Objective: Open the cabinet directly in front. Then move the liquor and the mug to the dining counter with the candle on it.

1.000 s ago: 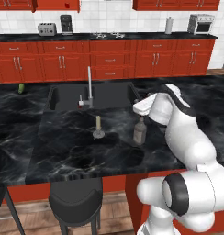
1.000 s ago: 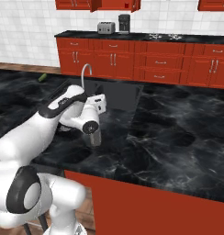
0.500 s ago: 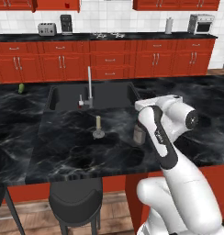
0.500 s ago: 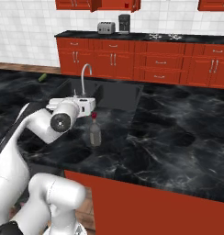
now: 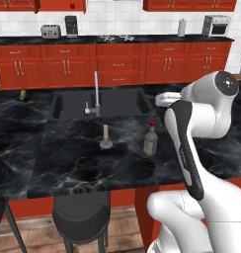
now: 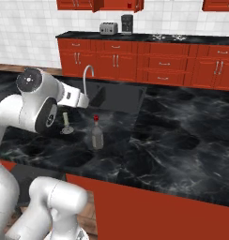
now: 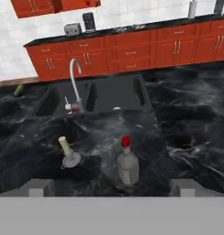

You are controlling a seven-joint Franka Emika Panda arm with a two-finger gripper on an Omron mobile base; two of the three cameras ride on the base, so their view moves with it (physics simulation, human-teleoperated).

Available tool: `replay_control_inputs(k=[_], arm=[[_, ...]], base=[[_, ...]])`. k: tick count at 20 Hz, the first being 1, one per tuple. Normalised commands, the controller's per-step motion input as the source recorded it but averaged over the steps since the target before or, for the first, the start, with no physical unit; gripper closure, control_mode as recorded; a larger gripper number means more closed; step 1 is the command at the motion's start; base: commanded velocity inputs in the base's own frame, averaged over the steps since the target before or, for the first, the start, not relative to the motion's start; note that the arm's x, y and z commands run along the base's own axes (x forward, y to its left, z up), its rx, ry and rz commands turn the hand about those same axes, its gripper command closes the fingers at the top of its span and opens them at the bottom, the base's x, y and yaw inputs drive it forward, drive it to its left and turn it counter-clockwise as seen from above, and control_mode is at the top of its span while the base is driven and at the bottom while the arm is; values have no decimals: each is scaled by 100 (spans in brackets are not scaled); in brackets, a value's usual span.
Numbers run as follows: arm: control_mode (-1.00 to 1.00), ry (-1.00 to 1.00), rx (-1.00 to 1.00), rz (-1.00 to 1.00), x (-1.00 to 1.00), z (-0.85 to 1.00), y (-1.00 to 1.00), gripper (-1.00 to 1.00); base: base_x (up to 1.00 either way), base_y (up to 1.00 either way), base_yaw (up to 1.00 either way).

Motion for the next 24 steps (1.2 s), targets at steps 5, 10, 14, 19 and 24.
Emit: replay_control_inputs(k=[5,10,14,19,24], arm=[[-100,0,0,0,-4,0,0,-100],[-100,-27,0,-1,-76,-16,-4,-100],[-100,-73,-7,0,-98,7,0,-100],[100,-3,0,0,-4,1,0,-100],[100,0,0,0,0,0,0,-100]], base=[[0,0,0],[0,0,0],[0,0,0],[0,0,0],[-66,22,0]])
